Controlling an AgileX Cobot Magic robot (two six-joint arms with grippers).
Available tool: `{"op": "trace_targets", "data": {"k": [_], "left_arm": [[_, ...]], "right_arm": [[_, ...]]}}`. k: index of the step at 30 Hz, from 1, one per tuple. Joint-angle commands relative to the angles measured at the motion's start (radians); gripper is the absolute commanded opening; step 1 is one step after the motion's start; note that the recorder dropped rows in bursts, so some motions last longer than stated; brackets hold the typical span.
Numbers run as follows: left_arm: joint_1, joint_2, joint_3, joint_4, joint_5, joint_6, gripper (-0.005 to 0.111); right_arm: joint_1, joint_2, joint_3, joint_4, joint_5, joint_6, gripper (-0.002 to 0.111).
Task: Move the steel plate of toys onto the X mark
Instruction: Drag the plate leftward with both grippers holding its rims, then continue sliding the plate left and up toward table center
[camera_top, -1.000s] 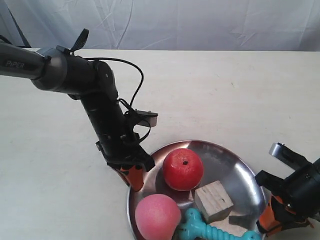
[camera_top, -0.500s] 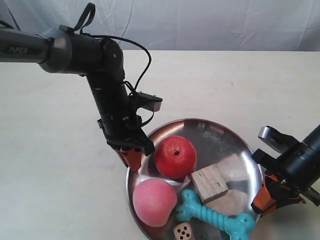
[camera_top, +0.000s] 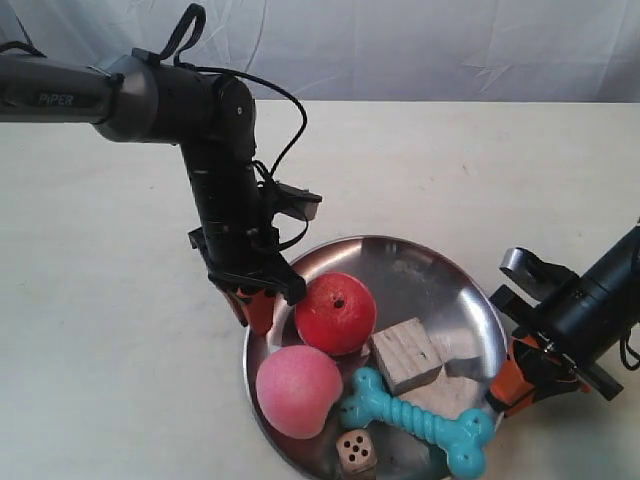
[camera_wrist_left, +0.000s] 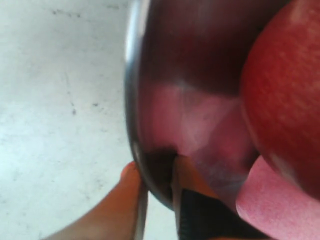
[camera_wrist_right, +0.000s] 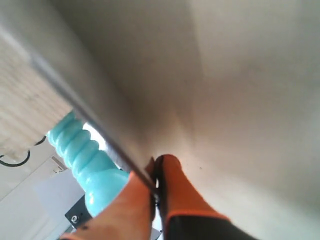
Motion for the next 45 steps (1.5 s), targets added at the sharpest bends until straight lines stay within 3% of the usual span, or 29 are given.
{"op": "trace_targets", "data": {"k": [1,9,16,25,34,45], "left_arm": [[0.000,0.000,-0.031,-0.024,0.027,0.014,0.000],[0.087,-0.032,-0.050,-0.003,0.027,-0.010,0.000],[0.155,-0.068,-0.050,0.010,0.027,-0.015,0.000],[0.247,-0.160,-0.050,0.048,0.027,-0.034,0.000],[0.273,-0.054,-0.053,0.107,0.027,-0.031,0.000],[0.392,0.047,-0.144,0.128,0.027,-0.031,0.000]], "right_arm": [[0.003,0.013,-0.079,0.177,0.001,0.059,-0.001],[0.026,0.041,-0.164,0.149,0.001,0.174,-0.001],[0.121,0.043,-0.260,0.206,0.001,0.216,-0.001],[0.225,0.060,-0.516,0.225,0.001,0.347,-0.001],[0.307,0.265,-0.750,0.344,0.001,0.426,-0.001],[0.342,0.425,-1.029,0.328,0.001,0.489,-0.001]]}}
